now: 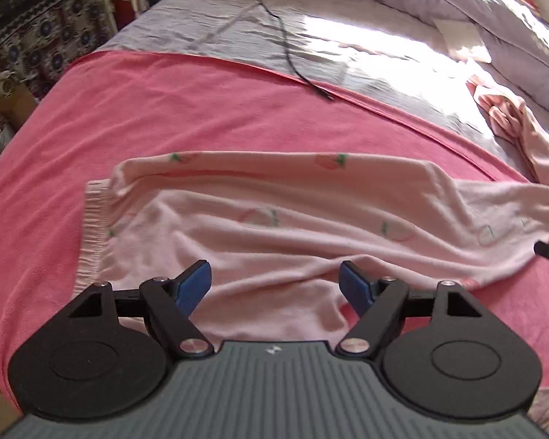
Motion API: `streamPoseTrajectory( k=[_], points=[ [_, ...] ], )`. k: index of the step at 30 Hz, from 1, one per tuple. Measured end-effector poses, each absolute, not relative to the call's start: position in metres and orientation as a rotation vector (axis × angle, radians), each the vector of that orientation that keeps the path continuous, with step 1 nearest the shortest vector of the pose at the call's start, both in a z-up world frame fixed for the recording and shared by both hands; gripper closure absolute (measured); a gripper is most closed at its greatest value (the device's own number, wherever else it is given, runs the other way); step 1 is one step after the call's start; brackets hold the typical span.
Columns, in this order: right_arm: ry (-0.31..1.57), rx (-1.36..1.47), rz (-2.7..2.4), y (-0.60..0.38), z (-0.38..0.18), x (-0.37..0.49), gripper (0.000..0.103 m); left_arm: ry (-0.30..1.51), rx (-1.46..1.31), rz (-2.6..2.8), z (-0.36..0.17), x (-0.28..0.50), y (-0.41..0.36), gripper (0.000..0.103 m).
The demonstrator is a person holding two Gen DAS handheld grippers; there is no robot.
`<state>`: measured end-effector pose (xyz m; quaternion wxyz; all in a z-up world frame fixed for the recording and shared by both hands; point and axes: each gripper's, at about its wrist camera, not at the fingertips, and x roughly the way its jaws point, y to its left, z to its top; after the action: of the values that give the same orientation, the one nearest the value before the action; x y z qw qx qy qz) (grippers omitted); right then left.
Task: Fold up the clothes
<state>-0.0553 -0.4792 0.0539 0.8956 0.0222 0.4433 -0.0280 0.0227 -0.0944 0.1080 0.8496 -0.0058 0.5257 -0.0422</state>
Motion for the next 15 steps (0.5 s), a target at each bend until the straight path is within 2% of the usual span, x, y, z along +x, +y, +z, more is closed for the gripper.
streamPoseTrajectory(
  k=[5,12,15],
  points=[
    [0.879,-0.056,0.143,-0.368,0.056,-0.029,0.025,1.060,-0.018,-0.010,0.103,0.034,-0.047,0.025],
    [0.801,-0.095,0.230,-0.310,0.071,0.040,0.025,0.940,0.012,0.007,0.083,0.063,-0.001,0.020],
    [0.787,-0.172,0.273,-0.292,0.073,0.065,0.024,0.984,-0.089,0.019,0.065,0.086,0.021,0.019]
  ],
)
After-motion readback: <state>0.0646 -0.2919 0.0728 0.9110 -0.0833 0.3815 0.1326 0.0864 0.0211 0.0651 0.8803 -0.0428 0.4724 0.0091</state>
